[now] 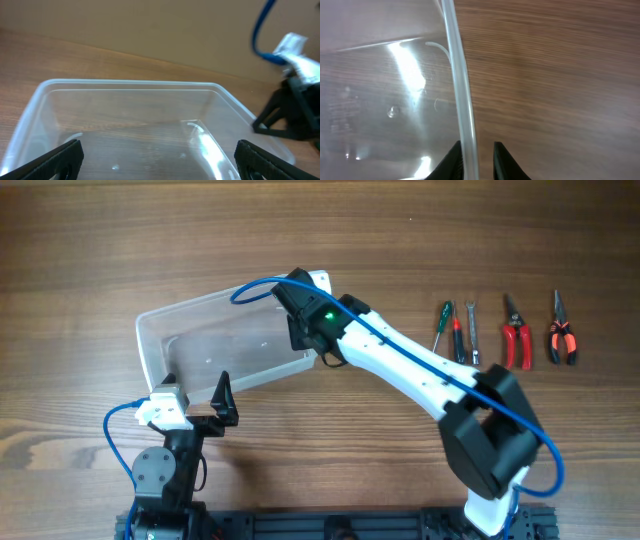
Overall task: Pack container
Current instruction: 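Grasp the clear container's right rim with the right gripper, then drag the container rightward to the table center and release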
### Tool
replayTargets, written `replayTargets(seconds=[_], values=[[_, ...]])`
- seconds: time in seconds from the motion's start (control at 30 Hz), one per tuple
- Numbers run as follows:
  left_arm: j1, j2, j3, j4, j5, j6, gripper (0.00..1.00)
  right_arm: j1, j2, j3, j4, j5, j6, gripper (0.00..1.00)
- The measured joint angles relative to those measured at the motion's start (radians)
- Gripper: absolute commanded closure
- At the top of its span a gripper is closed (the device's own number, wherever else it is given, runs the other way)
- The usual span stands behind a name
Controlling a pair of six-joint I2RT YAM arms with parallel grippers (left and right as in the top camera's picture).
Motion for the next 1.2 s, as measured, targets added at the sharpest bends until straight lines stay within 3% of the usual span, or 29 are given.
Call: replayTargets(seconds=[0.23, 0.63, 0.77, 0.9, 1.2], values=[[0.000, 0.000, 0.000, 0.000, 0.000, 0.000, 0.00, -0.075, -0.069, 0.000, -0.201, 0.045, 0.109, 0.80], [0.000, 0.000, 0.000, 0.000, 0.000, 0.000, 0.00, -0.174, -0.069, -0.013, -0.241, 0.024, 0.164, 0.75], [0.000, 0.000, 0.000, 0.000, 0.000, 0.000, 0.00, -0.246, -0.069, -0.032, -0.215, -0.023, 0.076, 0.71], [0.000, 0.000, 0.000, 0.000, 0.000, 0.000, 0.00, -0.243, -0.069, -0.062, -0.218, -0.055, 0.027, 0.76], [0.000, 0.000, 0.000, 0.000, 0.000, 0.000, 0.00, -0.264, -0.071, -0.139, -0.250, -0.115, 0.213, 0.83]])
